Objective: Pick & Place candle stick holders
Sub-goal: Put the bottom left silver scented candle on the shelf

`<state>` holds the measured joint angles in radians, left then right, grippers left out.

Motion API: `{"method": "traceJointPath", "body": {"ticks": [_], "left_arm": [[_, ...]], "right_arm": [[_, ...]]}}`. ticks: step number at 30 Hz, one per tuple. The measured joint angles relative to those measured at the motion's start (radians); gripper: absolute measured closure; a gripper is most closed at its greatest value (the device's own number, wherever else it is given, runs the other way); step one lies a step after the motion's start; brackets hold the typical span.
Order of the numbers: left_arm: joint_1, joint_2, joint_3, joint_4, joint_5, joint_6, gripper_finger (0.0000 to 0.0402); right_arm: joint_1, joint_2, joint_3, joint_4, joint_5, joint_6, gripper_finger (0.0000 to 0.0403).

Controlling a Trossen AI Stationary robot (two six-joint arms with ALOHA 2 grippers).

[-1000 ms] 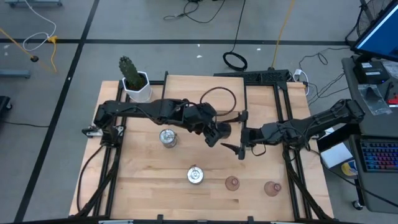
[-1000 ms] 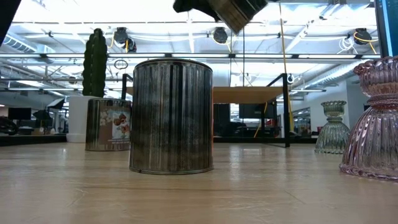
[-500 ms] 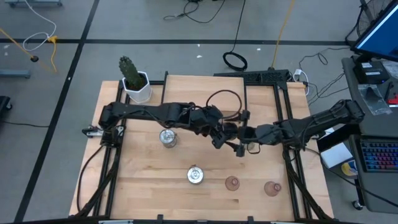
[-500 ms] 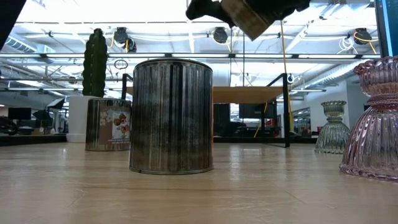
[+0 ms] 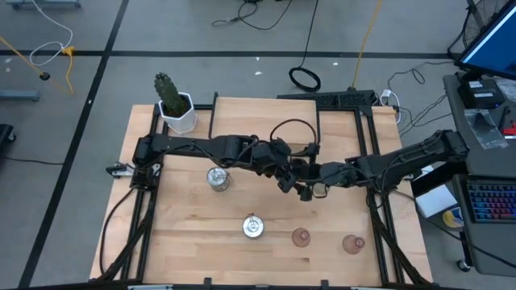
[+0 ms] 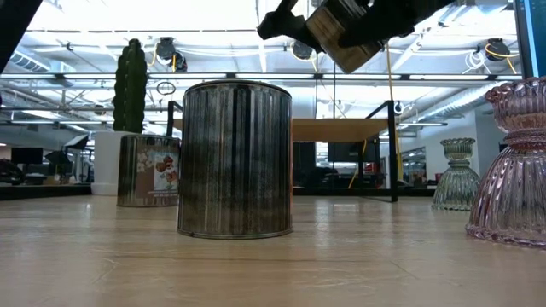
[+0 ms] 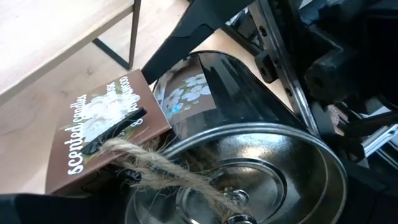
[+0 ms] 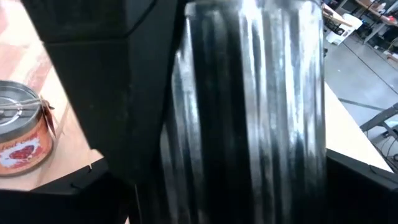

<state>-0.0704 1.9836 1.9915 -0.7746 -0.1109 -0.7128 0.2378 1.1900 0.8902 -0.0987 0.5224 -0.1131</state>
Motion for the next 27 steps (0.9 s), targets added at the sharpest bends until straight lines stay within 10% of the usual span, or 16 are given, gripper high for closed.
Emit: {"method": "traceJointPath", "body": {"ticks": [27], "left_arm": [[0.014, 0.004, 0.000, -0.024, 0.010, 0.030, 0.0031]], "right_arm": [[-0.003, -0.003, 0.001, -0.046, 0.002, 0.092, 0.0044]]}}
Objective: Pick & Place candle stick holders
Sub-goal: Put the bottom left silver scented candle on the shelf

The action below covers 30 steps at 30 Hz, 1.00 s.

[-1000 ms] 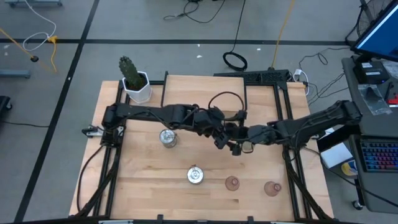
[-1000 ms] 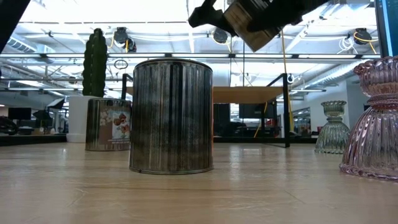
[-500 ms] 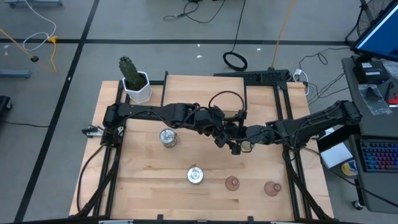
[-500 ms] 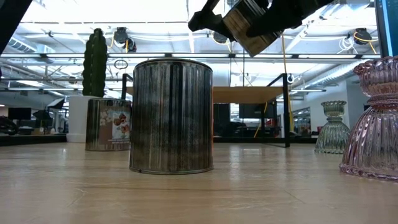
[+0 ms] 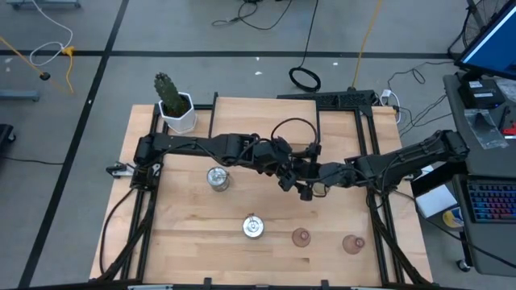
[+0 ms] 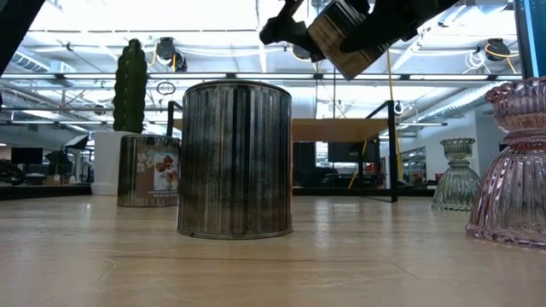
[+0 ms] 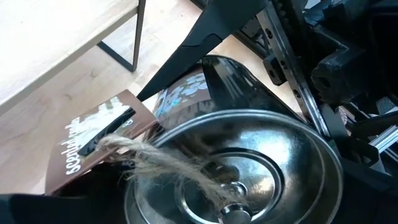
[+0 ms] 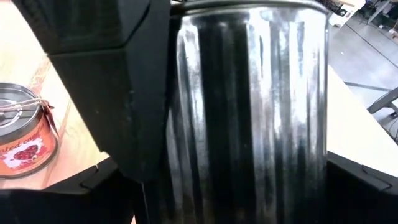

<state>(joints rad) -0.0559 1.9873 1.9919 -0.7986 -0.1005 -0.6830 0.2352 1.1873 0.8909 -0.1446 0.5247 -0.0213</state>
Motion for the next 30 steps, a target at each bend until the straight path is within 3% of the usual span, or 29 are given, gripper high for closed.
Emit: {"method": "traceJointPath", "body": {"ticks": [3, 8, 12, 19, 24, 30], "left_arm": [[0.001, -0.001, 0.000, 0.000, 0.002, 0.000, 0.0037], [0.017, -0.017, -0.001, -0.006, 0.043, 0.014, 0.0010], [0.036, -0.046, 0.000, -0.022, 0.104, 0.035, 0.0026], [0.057, -0.089, -0.002, -0.025, 0.103, 0.106, 0.0028], [0.064, -0.147, 0.001, -0.062, 0.023, 0.126, 0.0005], [0.064, -0.184, -0.001, -0.109, -0.063, 0.123, 0.0013]], "right_arm": [[0.000, 0.000, 0.000, -0.008, 0.000, 0.013, 0.0045], [0.000, 0.000, 0.000, -0.021, 0.001, 0.025, 0.0045], [0.000, 0.000, -0.001, -0.032, 0.003, 0.058, 0.0046], [-0.002, -0.003, 0.004, -0.021, 0.036, 0.093, 0.0046], [-0.007, 0.001, -0.006, -0.057, 0.017, 0.115, 0.0046], [-0.030, -0.002, -0.001, 0.001, 0.028, 0.118, 0.0046]]}}
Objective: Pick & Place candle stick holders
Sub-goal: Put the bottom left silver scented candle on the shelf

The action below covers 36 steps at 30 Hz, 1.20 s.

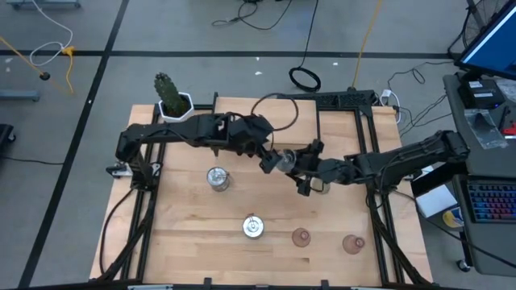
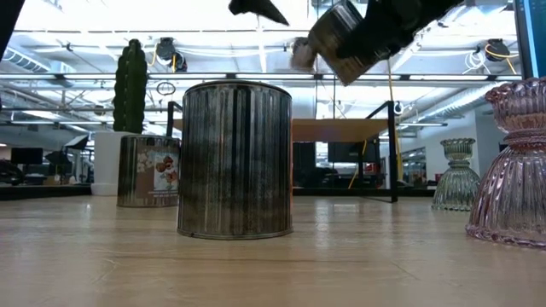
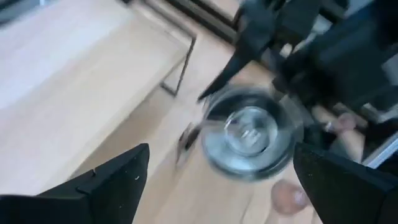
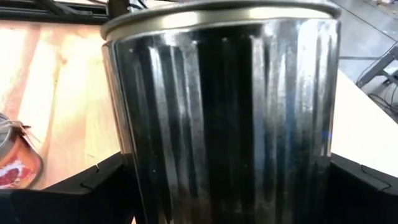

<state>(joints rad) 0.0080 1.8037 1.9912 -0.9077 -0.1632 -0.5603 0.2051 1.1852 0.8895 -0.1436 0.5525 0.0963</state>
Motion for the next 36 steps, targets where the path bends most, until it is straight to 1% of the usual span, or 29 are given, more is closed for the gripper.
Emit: {"method": "traceJointPath", "body": {"ticks": [4, 7, 9, 12, 14, 16, 19, 23, 28, 31, 34, 36], "left_arm": [[-0.003, -0.036, 0.002, -0.078, -0.066, -0.035, 0.0018], [-0.018, -0.056, 0.000, -0.175, -0.148, -0.071, 0.0018], [-0.036, -0.063, 0.001, -0.203, -0.205, -0.102, 0.0015], [-0.068, -0.075, -0.003, -0.311, -0.274, -0.156, 0.0015], [-0.090, -0.077, -0.010, -0.330, -0.318, -0.200, 0.0018], [-0.115, -0.080, -0.025, -0.385, -0.358, -0.246, 0.0020], [-0.148, -0.084, -0.056, -0.381, -0.406, -0.308, 0.0022], [-0.182, -0.082, -0.098, -0.397, -0.414, -0.373, 0.0023], [-0.214, -0.082, -0.173, -0.405, -0.414, -0.484, 0.0023], [-0.240, -0.082, -0.200, -0.406, -0.414, -0.530, 0.0023], [-0.262, -0.082, -0.223, -0.405, -0.414, -0.576, 0.0023], [-0.273, -0.082, -0.236, -0.406, -0.414, -0.607, 0.0023]], "right_arm": [[-0.027, -0.004, 0.001, 0.097, -0.003, -0.010, 0.0046], [-0.066, -0.006, 0.000, 0.173, 0.005, -0.036, 0.0046], [-0.102, -0.006, 0.000, 0.235, 0.029, -0.054, 0.0046], [-0.178, -0.007, 0.001, 0.304, 0.053, -0.063, 0.0046], [-0.235, -0.001, 0.001, 0.337, 0.054, -0.063, 0.0046], [-0.292, 0.013, 0.001, 0.385, 0.053, -0.059, 0.0046], [-0.371, 0.051, 0.001, 0.436, 0.044, -0.022, 0.0046], [-0.446, 0.133, 0.001, 0.505, 0.026, 0.038, 0.0046], [-0.512, 0.228, 0.001, 0.565, 0.024, 0.059, 0.0046], [-0.539, 0.266, 0.001, 0.574, 0.037, 0.061, 0.0046], [-0.555, 0.286, 0.001, 0.571, 0.076, 0.059, 0.0046], [-0.566, 0.291, 0.001, 0.574, 0.076, 0.057, 0.0046]]}}
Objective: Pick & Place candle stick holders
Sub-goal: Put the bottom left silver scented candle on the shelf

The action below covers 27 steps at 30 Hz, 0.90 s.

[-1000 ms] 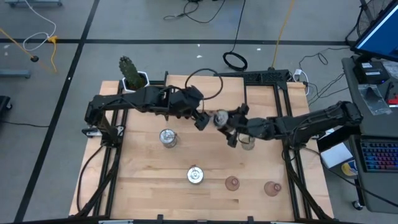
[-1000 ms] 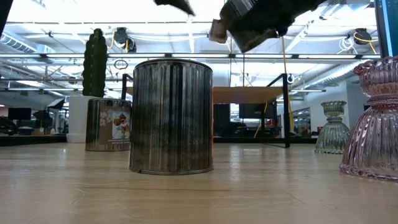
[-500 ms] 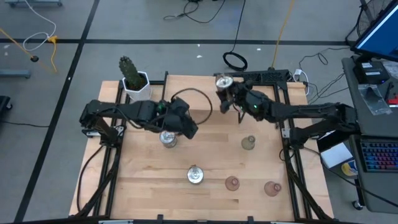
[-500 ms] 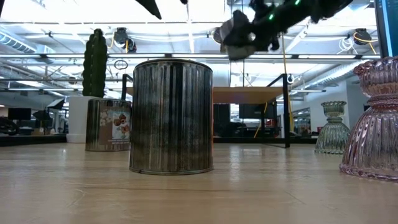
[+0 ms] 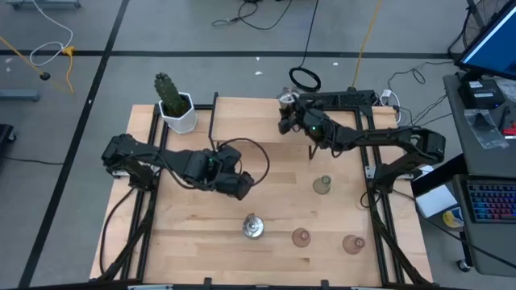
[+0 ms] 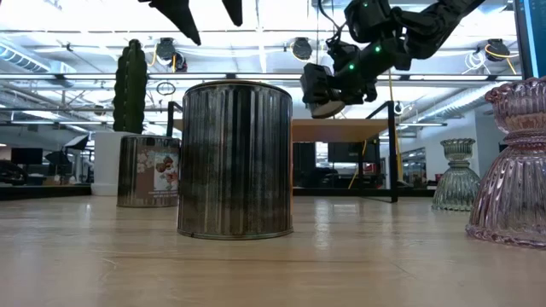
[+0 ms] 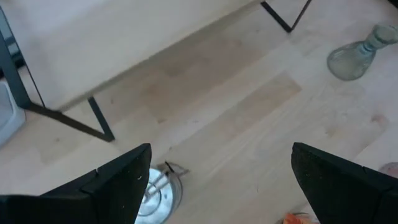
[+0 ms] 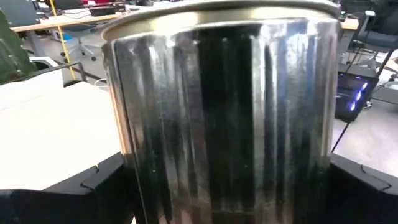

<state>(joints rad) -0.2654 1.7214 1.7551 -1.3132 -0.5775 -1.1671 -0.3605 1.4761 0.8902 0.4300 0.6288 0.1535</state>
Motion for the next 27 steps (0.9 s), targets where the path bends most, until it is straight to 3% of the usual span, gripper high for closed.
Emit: {"method": "traceJointPath", "body": {"ticks": [13, 19, 27], "left_arm": [[-0.011, 0.000, -0.011, 0.031, -0.030, -0.013, 0.0023], [-0.010, 0.000, -0.011, 0.039, -0.037, -0.010, 0.0023], [-0.010, 0.000, -0.011, 0.056, -0.050, -0.006, 0.0023]], "right_arm": [[-0.020, 0.000, 0.000, -0.052, -0.009, -0.015, 0.0046], [-0.017, 0.000, 0.000, 0.071, -0.166, -0.042, 0.0046], [-0.035, 0.000, 0.000, 0.089, -0.300, -0.051, 0.0046]]}}
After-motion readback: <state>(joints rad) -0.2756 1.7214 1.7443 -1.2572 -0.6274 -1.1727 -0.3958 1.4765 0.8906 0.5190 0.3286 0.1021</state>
